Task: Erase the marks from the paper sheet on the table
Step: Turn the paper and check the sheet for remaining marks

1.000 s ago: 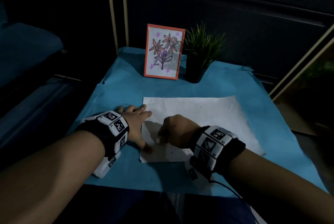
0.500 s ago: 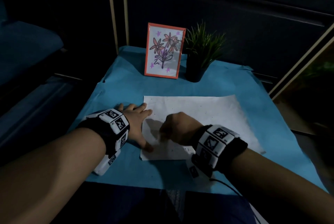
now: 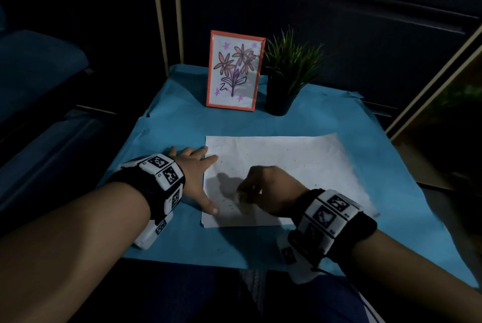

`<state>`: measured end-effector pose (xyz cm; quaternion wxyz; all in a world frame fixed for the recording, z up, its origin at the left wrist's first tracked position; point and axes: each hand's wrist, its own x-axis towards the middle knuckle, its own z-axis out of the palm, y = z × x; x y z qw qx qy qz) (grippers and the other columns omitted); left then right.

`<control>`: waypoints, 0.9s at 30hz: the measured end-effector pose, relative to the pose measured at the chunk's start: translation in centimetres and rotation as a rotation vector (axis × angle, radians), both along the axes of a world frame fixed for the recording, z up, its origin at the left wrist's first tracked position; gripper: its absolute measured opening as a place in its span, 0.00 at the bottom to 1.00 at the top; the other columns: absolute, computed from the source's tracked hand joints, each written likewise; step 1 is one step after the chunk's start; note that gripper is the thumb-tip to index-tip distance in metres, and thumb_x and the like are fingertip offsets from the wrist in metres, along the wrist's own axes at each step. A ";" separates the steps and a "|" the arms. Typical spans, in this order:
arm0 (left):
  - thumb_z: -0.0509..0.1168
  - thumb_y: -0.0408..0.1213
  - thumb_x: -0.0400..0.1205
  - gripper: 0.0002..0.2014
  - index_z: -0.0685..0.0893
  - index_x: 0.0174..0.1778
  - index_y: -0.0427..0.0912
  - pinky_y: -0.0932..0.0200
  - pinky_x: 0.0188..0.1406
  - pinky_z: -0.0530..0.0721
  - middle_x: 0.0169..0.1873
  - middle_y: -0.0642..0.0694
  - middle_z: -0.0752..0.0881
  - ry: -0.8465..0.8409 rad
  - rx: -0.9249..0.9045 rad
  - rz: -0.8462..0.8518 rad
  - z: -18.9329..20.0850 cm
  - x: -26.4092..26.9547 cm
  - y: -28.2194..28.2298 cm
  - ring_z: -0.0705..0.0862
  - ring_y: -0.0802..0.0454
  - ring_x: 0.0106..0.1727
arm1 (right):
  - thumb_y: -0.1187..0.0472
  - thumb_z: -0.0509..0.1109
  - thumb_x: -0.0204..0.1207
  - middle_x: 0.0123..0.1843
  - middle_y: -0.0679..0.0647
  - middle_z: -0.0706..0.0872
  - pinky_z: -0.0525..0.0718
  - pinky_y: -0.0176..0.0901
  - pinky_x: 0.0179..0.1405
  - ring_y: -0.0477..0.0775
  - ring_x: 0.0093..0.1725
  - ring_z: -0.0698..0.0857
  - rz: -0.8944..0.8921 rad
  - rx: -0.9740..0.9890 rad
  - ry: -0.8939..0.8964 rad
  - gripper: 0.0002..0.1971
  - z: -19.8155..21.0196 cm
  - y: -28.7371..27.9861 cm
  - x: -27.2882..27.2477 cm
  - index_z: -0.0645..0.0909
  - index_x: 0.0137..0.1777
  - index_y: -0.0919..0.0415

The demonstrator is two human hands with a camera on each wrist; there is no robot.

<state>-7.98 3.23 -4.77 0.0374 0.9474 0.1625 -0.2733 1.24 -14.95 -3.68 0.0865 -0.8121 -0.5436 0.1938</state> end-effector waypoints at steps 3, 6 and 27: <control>0.64 0.77 0.65 0.57 0.47 0.85 0.56 0.39 0.81 0.42 0.85 0.49 0.45 0.005 -0.020 0.029 1.2 0.7 -0.1 0.47 0.46 0.85 | 0.57 0.68 0.79 0.56 0.57 0.80 0.76 0.39 0.51 0.58 0.55 0.82 -0.187 0.071 0.001 0.11 -0.4 -1.3 1.6 0.86 0.58 0.57; 0.60 0.72 0.74 0.38 0.69 0.76 0.54 0.45 0.78 0.59 0.76 0.46 0.66 -0.122 -0.002 0.071 2.4 2.5 0.2 0.64 0.45 0.78 | 0.56 0.68 0.80 0.58 0.56 0.79 0.74 0.37 0.52 0.59 0.55 0.82 -0.268 0.064 -0.012 0.11 -0.8 -2.8 3.1 0.84 0.58 0.59; 0.60 0.37 0.85 0.05 0.72 0.44 0.44 0.53 0.46 0.74 0.50 0.40 0.80 -0.559 -0.213 0.213 1.7 10.6 -2.6 0.77 0.42 0.48 | 0.61 0.71 0.75 0.55 0.55 0.84 0.79 0.41 0.55 0.56 0.54 0.84 -0.357 0.246 0.071 0.07 -2.8 -6.9 5.8 0.87 0.52 0.57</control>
